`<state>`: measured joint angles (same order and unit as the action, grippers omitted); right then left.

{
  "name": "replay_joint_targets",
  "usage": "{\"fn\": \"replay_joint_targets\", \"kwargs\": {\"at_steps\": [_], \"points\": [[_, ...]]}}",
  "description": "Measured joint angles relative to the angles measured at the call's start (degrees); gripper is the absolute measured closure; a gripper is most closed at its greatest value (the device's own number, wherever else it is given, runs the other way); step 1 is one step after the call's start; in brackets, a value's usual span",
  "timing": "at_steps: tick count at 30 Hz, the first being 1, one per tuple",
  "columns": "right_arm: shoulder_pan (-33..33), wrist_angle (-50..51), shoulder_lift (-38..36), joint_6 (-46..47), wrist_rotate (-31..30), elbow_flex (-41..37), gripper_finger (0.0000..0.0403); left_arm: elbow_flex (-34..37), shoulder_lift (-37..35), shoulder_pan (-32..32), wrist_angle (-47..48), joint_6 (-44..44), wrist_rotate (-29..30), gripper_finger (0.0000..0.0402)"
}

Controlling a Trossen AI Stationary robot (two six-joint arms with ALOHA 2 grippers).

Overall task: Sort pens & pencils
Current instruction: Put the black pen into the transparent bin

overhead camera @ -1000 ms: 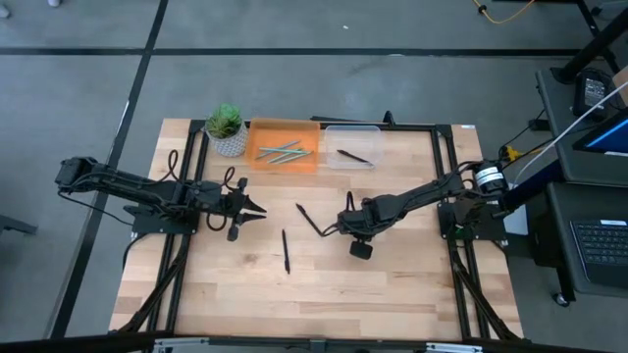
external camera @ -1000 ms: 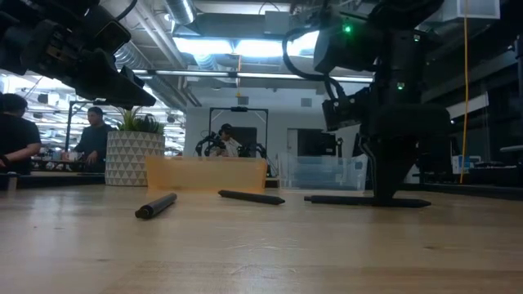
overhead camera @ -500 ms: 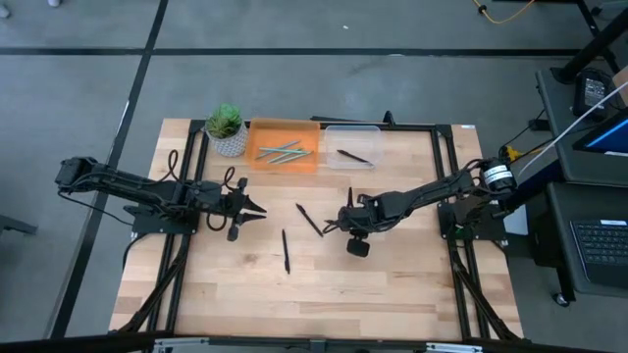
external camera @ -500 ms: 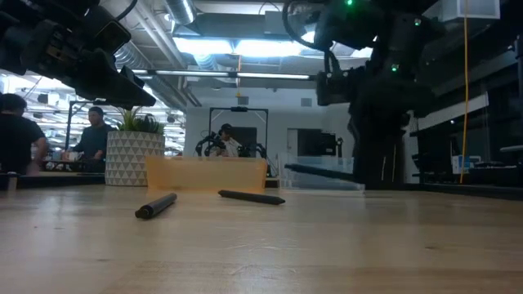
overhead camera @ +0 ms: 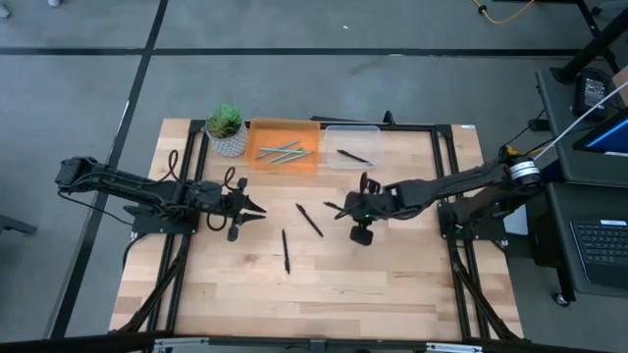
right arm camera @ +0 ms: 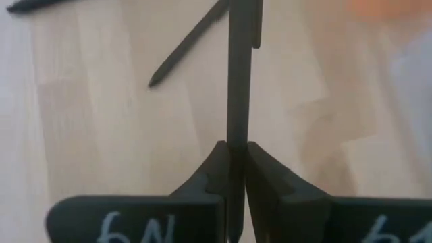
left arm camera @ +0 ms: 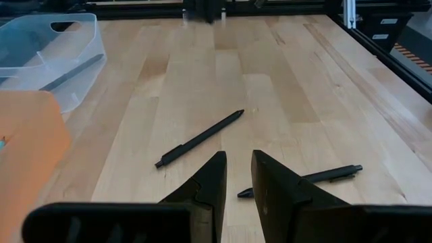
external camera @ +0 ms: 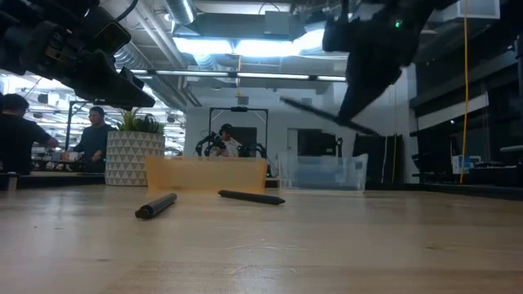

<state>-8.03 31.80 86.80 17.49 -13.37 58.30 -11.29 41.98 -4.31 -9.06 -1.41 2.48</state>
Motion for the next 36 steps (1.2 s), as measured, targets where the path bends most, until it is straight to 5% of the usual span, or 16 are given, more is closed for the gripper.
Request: {"fn": "replay_joint_targets", "kwargs": {"at_steps": [10, 36], "points": [[-0.07, -0.37, -10.67, -1.14, -7.95, -4.02, 0.0374, 0.0, 0.02, 0.01, 0.67, 0.02, 0.0, 0.0337], [-0.04, -39.3, -31.78, -10.1, -14.12, -33.6, 0.0371, 0.0, 0.02, 0.01, 0.87, 0.48, 0.0, 0.0337]]}}
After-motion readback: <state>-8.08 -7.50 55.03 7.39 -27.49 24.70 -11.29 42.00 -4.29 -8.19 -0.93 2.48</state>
